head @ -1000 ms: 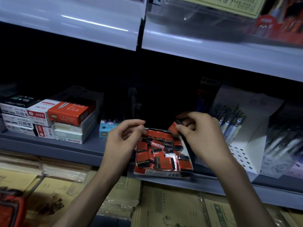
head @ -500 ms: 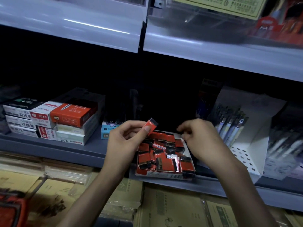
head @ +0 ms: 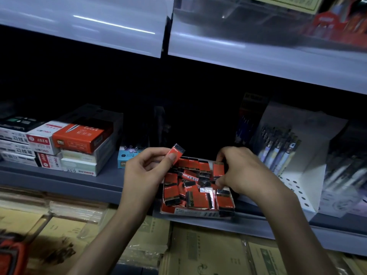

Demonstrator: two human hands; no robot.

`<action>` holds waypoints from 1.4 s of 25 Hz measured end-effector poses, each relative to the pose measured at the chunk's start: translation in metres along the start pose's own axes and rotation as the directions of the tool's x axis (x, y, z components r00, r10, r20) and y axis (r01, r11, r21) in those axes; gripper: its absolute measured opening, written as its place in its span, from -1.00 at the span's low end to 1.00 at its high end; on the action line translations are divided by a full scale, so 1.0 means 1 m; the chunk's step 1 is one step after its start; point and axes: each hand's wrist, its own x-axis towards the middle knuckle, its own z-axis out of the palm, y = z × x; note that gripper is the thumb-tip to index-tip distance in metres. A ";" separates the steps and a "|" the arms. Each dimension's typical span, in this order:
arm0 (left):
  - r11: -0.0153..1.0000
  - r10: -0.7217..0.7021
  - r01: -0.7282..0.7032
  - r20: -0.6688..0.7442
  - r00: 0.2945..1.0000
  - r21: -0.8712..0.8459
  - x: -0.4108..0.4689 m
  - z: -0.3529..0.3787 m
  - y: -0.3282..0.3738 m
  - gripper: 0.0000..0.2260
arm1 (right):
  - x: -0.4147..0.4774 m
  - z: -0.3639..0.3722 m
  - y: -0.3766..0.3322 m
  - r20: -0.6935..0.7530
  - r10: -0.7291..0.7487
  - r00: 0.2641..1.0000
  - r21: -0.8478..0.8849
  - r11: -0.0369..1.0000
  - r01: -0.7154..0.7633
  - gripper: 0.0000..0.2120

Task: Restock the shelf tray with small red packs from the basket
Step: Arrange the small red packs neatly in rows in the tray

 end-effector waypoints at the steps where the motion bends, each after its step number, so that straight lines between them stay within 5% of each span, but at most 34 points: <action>1: 1.000 0.005 -0.005 -0.003 1.000 0.003 0.000 -0.001 0.000 -0.85 | -0.002 -0.002 0.001 -0.025 0.004 1.000 0.026 1.000 -0.004 -0.61; 10: 1.000 -0.001 0.002 -0.035 0.999 0.020 0.000 0.000 -0.001 -0.85 | -0.012 -0.008 0.007 -0.223 0.058 0.973 0.574 0.815 0.083 -0.64; 14: 1.000 -0.001 0.002 -0.050 0.999 0.018 0.000 0.001 -0.003 -0.86 | -0.007 0.000 0.008 -0.259 -0.032 0.965 0.332 0.936 0.120 -0.60; 18: 1.000 -0.003 0.004 -0.053 0.999 0.015 0.000 0.001 -0.003 -0.86 | -0.006 0.002 0.008 -0.300 -0.028 0.954 0.139 0.988 0.073 -0.89; 35: 1.000 -0.006 0.005 -0.050 0.999 -0.015 -0.003 -0.003 0.001 -0.87 | 0.012 0.023 0.008 -0.291 -0.046 0.956 0.120 0.989 0.085 -0.65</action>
